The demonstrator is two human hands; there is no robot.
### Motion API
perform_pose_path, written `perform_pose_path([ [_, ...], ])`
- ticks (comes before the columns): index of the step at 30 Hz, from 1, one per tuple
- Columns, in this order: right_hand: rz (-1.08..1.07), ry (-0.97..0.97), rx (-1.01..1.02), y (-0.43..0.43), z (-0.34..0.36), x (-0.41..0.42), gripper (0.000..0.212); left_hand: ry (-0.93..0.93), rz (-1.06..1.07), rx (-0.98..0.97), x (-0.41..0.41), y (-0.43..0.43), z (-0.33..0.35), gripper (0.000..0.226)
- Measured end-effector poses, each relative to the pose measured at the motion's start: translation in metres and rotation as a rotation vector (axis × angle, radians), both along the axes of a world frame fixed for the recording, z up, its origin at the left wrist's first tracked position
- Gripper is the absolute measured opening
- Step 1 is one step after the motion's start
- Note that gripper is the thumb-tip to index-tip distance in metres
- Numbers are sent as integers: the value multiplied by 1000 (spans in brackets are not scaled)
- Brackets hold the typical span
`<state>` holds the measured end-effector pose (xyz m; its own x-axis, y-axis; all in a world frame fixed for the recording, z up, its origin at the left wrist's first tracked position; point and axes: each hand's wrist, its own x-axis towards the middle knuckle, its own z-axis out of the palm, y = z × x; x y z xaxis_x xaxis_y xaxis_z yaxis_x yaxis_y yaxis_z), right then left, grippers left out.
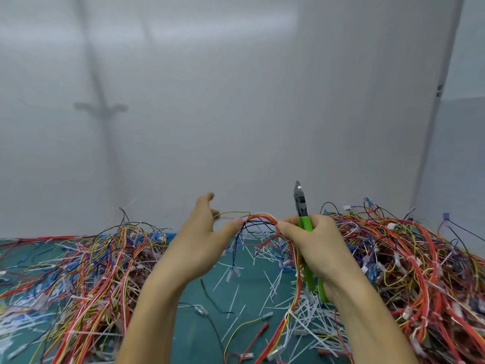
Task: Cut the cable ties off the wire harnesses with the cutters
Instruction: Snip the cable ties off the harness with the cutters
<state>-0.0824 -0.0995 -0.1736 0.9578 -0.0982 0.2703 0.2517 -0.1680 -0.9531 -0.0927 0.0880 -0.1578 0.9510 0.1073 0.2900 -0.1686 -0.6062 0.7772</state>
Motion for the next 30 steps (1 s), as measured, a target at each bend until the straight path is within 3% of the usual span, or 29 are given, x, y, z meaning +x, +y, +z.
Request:
perform_pose_path([
  [2,12,-7,93,5,5,-4,14,-122,68,84,-5,-9,2,77],
  [5,16,-47,175,10,7,-7,13,-274,-3,71,-11,-17,7,46],
  [6,18,-61,190,12,8,-7,14,-245,-78,13,-13,-19,9,33],
  [8,26,-80,226,15,8,-9,14,-159,-215,-58,-16,-24,8,26],
  [11,11,-100,247,19,9,-12,12,-150,-252,-103,-13,-27,5,14],
  [15,78,-90,290,25,11,-17,18,-83,-347,-289,-7,-26,1,29],
  [17,107,-99,271,27,12,-20,19,-78,-363,-363,-5,-25,1,35],
  [21,149,-111,240,24,15,-23,22,-47,-455,-477,-6,-24,3,17],
  [24,127,-119,137,21,12,-19,15,-59,-382,-465,-6,-24,4,10],
  [30,90,-166,-60,10,10,-14,7,-11,-374,-472,-6,-17,5,21],
])
